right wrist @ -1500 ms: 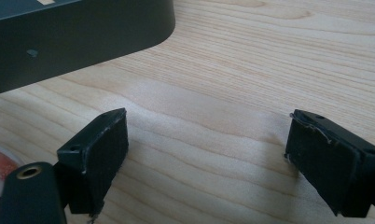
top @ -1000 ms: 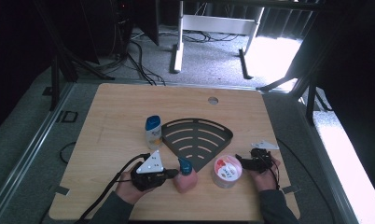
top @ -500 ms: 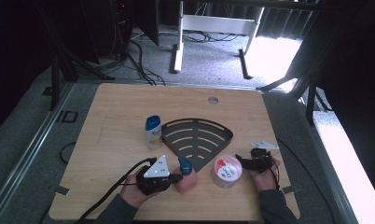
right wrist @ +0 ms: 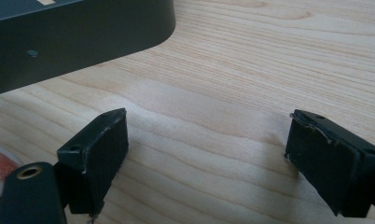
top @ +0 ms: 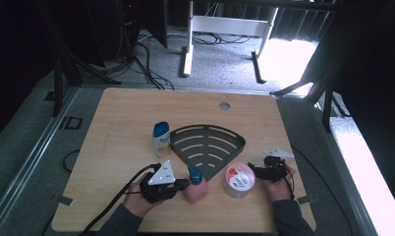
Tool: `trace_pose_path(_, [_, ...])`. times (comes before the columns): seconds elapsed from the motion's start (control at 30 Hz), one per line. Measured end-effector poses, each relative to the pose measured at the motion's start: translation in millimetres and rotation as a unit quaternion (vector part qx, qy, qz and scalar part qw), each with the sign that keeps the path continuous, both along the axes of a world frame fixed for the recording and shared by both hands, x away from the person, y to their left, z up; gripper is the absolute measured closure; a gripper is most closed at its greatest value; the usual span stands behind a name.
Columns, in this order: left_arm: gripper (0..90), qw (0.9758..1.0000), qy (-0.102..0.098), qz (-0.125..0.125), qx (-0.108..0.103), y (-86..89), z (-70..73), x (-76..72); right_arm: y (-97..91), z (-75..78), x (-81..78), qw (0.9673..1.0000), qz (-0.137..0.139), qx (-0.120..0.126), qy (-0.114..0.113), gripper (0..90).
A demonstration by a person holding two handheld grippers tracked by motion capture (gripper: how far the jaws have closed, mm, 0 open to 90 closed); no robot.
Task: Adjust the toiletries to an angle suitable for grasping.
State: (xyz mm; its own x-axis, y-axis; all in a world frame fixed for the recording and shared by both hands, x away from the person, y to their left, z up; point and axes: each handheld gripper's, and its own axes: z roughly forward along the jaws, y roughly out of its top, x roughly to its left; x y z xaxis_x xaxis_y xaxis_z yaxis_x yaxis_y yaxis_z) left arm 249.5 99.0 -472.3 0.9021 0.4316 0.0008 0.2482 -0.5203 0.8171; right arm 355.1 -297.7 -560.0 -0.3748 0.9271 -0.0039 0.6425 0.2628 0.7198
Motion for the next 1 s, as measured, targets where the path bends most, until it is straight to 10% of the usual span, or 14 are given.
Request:
trace_pose_path(0.43, [50.3,0.9998,-0.006,0.019,-0.009,-8.7,-5.5,4.2,0.2,0.0,0.4,1.0,0.001,0.0,0.0,12.6])
trace_pose_path(1.0, [39.4,0.9996,-0.006,0.009,-0.027,-25.0,-13.9,13.1,0.2,-0.1,0.8,1.0,0.001,-0.001,0.0,12.7])
